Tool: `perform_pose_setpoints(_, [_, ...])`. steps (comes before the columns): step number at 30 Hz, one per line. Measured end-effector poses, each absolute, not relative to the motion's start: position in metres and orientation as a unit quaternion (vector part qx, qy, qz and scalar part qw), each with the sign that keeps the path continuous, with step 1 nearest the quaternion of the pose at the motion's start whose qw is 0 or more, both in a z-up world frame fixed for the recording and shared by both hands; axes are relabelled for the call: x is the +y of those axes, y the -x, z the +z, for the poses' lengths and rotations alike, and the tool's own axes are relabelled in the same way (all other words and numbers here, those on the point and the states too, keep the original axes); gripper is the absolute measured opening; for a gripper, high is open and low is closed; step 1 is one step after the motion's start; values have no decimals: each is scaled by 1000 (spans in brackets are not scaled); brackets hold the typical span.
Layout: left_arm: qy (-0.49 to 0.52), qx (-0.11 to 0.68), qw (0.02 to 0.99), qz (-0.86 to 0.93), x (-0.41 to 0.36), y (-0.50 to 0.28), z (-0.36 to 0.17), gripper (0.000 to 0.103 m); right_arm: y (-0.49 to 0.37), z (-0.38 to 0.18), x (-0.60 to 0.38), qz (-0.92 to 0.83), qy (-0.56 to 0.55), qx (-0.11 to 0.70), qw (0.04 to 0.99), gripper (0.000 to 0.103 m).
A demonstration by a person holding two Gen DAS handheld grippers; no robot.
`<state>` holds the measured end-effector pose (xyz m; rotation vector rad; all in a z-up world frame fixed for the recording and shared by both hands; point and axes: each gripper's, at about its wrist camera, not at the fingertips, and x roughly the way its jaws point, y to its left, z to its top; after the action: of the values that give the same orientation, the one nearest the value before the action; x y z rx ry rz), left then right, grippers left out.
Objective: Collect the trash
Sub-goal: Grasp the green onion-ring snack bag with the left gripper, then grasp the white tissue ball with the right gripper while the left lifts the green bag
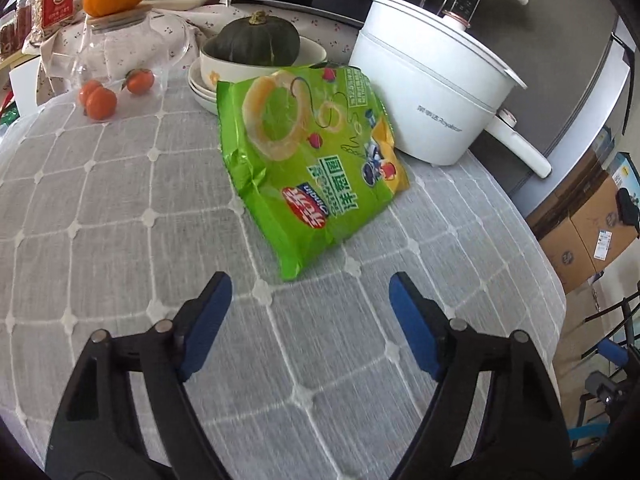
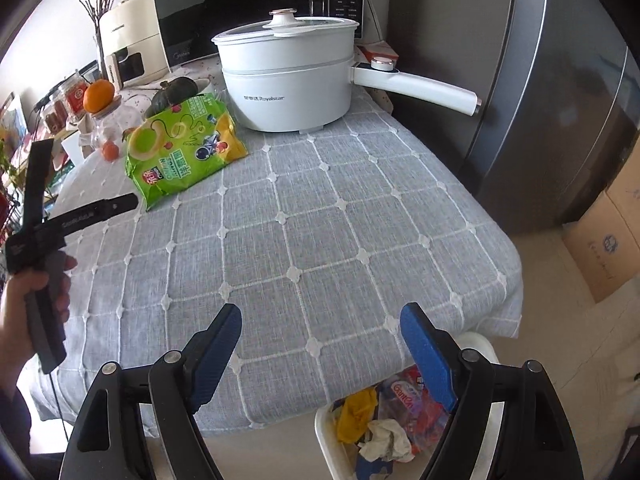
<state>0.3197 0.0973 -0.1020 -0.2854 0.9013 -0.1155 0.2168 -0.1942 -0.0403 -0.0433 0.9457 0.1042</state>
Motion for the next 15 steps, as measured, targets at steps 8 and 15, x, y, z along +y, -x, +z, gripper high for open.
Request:
perform_pose_setpoints(8, [205, 410, 885, -78, 112, -350, -122, 46, -217, -58, -184, 56, 72, 468, 879, 83])
perform_pose_setpoints(15, [193, 374, 902, -98, 115, -328, -81, 11, -215, -66, -172, 50, 122, 459, 879, 83])
